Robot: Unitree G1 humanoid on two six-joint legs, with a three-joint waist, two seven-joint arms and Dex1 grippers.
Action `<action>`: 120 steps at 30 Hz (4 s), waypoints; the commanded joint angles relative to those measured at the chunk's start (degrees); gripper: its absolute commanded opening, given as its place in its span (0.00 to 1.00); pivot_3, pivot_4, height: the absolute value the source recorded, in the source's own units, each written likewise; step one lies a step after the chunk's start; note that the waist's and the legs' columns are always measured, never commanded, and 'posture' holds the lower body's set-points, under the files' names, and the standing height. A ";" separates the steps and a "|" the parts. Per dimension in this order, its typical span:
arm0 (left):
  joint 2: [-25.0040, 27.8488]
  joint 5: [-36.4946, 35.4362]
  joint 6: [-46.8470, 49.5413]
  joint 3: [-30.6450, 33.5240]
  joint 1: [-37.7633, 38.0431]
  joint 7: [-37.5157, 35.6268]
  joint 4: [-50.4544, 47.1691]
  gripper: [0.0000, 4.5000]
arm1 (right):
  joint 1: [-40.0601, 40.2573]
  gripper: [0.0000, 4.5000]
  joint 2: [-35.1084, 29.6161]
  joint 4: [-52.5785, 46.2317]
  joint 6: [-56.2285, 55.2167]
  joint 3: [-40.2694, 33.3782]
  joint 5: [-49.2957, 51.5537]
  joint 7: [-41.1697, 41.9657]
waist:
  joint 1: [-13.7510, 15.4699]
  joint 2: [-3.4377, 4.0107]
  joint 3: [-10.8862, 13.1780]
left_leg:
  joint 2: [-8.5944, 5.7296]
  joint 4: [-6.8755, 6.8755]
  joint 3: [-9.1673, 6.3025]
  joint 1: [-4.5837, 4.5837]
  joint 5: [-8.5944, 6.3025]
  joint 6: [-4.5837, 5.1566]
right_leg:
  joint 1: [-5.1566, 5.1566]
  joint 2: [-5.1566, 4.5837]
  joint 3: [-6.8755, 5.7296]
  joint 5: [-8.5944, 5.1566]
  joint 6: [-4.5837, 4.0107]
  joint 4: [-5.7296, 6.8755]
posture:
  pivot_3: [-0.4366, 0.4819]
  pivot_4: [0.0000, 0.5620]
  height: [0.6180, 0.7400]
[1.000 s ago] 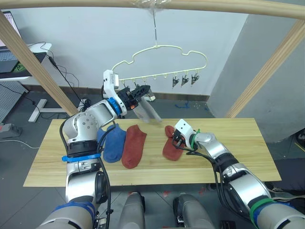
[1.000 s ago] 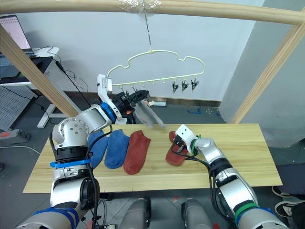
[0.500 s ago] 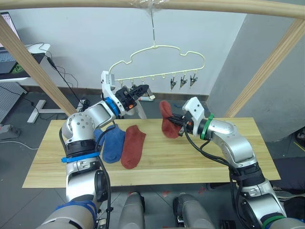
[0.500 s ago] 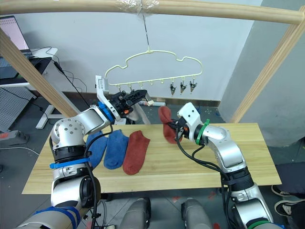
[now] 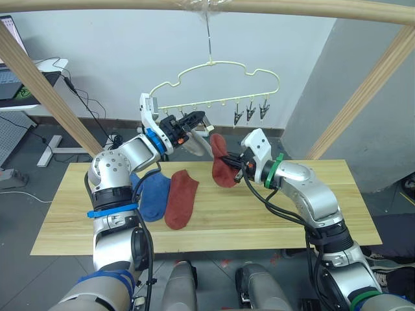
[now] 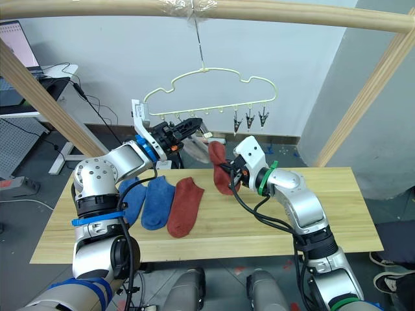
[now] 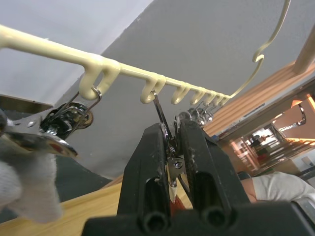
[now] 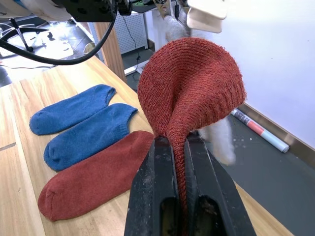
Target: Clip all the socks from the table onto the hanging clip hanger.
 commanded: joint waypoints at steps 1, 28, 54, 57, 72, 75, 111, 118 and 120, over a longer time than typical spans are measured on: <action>-0.08 -1.23 -0.13 -0.76 -0.18 -1.05 -2.32 0.03 | -1.59 0.00 0.09 -1.90 -0.57 -0.16 0.72 -0.51 | 0.00 0.00 0.00 | 0.00 0.00 0.00 0.00 0.00 0.00 | 0.00 0.00 0.01 0.00 0.00 -0.01 | 0.51 0.40 1.00; 1.02 -0.55 -2.60 -3.30 2.58 -4.62 -6.62 0.46 | -5.55 0.00 2.47 3.01 -2.84 0.50 0.02 -3.02 | 0.04 0.01 0.01 | 0.03 -0.19 0.01 -0.12 -0.01 0.00 | 0.01 0.00 -0.01 0.02 -0.03 -0.46 | 0.52 0.40 1.00; 18.41 15.81 -18.30 -12.59 26.63 -8.84 -35.28 1.00 | 4.06 0.99 -1.67 -7.70 0.34 -6.64 0.79 -12.41 | 1.71 0.00 -0.01 | 0.14 -0.52 -0.01 -0.12 -0.03 -0.04 | -0.01 -0.07 0.12 0.03 -0.07 -0.77 | 0.59 0.33 1.00; 19.68 10.12 -19.29 -10.78 27.76 -17.26 -36.12 1.00 | 2.74 0.95 1.70 -8.95 -2.44 -8.14 -1.12 -18.57 | 1.58 0.00 -0.01 | 0.18 -0.61 0.01 -0.10 -0.03 -0.04 | -0.04 -0.06 0.11 0.01 -0.03 -0.76 | 0.60 0.34 1.00; 18.56 17.01 -36.41 -12.39 26.81 -23.88 -34.87 1.00 | -7.57 0.70 11.17 10.92 -16.37 -7.95 -7.03 -29.79 | 1.91 -0.03 -0.08 | 0.09 -0.62 0.10 -0.11 -0.02 -0.03 | -0.05 -0.02 -0.01 0.09 -0.18 -0.76 | 0.64 0.27 1.00; 19.09 16.12 -36.58 -11.99 27.84 -24.66 -36.11 1.00 | -9.72 0.70 12.28 15.81 -18.35 -9.02 -7.15 -31.84 | 2.04 -0.04 -0.11 | 0.09 -0.62 0.10 -0.11 -0.02 -0.04 | -0.05 -0.02 -0.01 0.10 -0.18 -0.75 | 0.65 0.25 1.00; 18.85 15.51 -35.94 -12.06 30.24 -23.04 -38.26 1.00 | -19.43 0.70 15.62 30.46 -26.62 -12.05 -4.60 -33.09 | 3.06 -0.03 -0.12 | 0.12 -0.57 0.03 -0.10 -0.02 -0.03 | -0.04 -0.03 -0.05 0.11 -0.21 -0.62 | 0.67 0.30 1.00; 18.99 15.46 -35.98 -11.91 29.64 -23.07 -37.83 1.00 | -19.78 0.70 15.67 30.88 -26.81 -12.28 -4.44 -33.16 | 3.06 -0.03 -0.12 | 0.12 -0.55 0.04 -0.10 -0.02 -0.03 | -0.04 -0.03 -0.05 0.12 -0.22 -0.61 | 0.67 0.30 1.00; 19.02 15.53 -36.12 -11.87 29.61 -23.14 -37.77 1.00 | -19.94 0.70 15.70 31.02 -26.88 -12.28 -4.43 -33.13 | 3.06 -0.03 -0.12 | 0.12 -0.55 0.04 -0.10 -0.02 -0.03 | -0.04 -0.03 -0.06 0.12 -0.22 -0.61 | 0.67 0.30 1.00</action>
